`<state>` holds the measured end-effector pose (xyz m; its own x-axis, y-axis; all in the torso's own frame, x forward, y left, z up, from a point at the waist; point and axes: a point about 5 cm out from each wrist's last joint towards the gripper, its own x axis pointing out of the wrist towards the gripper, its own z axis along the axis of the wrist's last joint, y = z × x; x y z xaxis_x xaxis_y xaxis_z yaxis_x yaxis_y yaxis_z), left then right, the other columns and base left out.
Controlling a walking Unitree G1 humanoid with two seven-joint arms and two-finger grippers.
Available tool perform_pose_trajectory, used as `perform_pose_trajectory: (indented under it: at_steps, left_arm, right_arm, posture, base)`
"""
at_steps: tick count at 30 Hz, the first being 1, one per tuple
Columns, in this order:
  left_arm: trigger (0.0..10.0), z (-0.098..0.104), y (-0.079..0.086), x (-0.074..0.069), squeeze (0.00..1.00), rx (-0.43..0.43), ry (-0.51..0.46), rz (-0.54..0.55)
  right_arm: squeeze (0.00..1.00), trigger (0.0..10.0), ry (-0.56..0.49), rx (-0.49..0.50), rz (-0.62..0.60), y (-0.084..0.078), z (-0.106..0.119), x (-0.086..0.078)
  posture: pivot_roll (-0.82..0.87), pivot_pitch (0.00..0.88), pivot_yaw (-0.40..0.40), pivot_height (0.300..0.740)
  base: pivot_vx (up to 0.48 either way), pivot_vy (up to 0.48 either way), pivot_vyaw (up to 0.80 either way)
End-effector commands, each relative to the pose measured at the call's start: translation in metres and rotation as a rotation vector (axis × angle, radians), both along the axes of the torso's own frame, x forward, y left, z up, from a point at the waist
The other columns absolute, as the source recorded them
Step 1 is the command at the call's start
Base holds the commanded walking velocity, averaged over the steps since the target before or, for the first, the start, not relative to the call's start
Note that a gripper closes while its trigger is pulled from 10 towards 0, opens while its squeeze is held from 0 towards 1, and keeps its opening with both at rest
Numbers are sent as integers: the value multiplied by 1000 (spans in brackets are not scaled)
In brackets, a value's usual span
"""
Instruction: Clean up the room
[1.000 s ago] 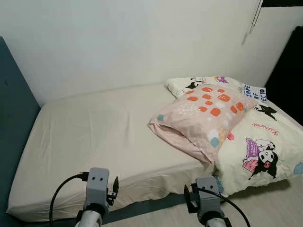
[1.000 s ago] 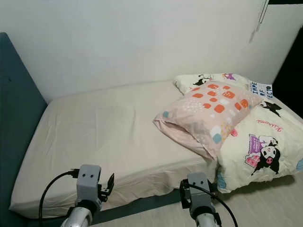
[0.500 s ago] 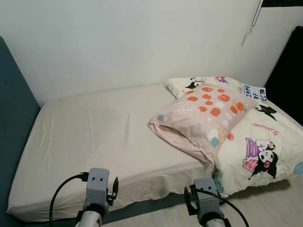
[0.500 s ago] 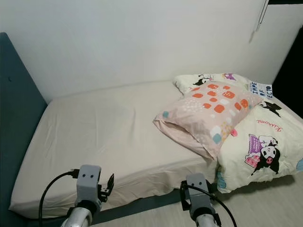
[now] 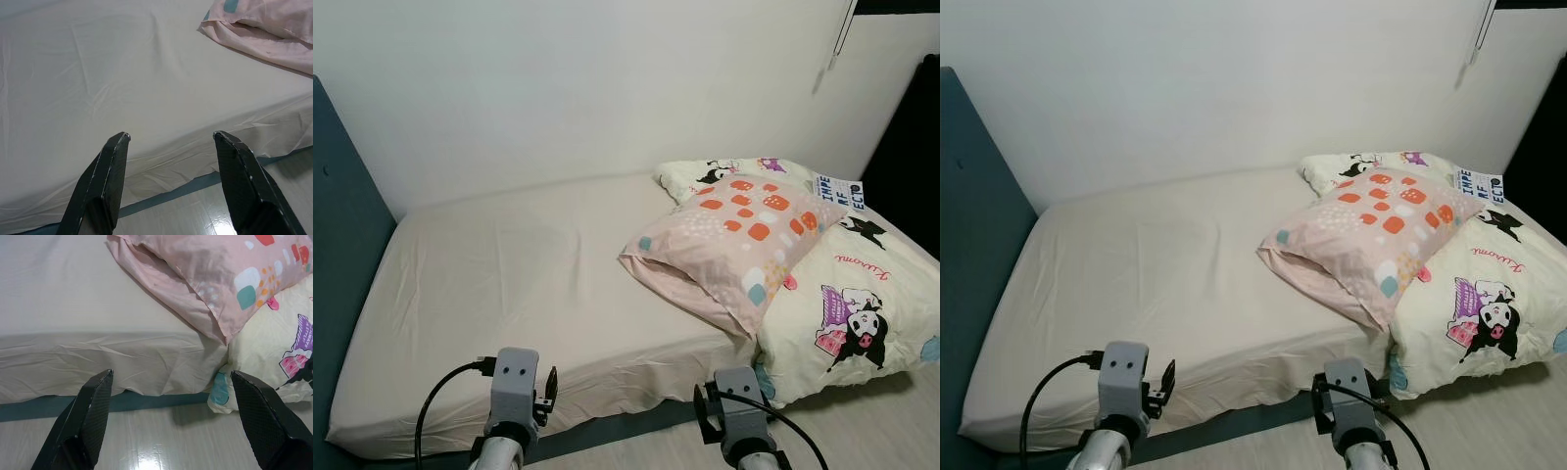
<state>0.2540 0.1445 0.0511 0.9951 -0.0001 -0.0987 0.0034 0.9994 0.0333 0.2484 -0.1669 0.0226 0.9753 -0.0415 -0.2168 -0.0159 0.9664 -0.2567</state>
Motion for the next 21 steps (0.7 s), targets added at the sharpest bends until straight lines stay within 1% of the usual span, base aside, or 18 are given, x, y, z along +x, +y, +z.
perform_pose_trajectory:
  at_steps: [1,6,7,11,14,17,21]
  left_arm:
    - [10000,-9,1,-5,0,9,35,7]
    - [10000,-9,1,-5,0,9,38,7]
    - [10000,-10,1,-5,0,13,43,6]
    - [10000,-12,3,-6,0,22,54,13]
    - [10000,-12,4,-6,0,23,55,15]
    - [10000,-12,4,-7,0,24,54,20]
    - [10000,-12,4,-7,0,25,55,21]
  right_arm:
    - [0,10000,20,-9,12,2,-5,-4]
    - [0,10000,33,-20,12,1,-6,-4]
    - [0,10000,60,-8,-1,0,-10,-4]
    - [0,10000,79,20,-7,2,-12,-3]
    - [0,10000,80,20,-6,2,-12,-3]
    - [0,10000,56,68,15,6,-11,-4]
    - [0,10000,51,72,22,7,-10,-4]
  posture:
    - [-38,142,9,740]
    - [-39,146,9,740]
    - [-38,147,10,740]
    - [-34,147,6,740]
    - [-34,147,6,740]
    - [-28,148,3,740]
    - [-26,148,5,740]
  base:
    - [0,0,0]
    - [0,0,0]
    - [0,0,0]
    - [0,0,0]
    - [0,0,0]
    - [0,0,0]
    - [0,0,0]
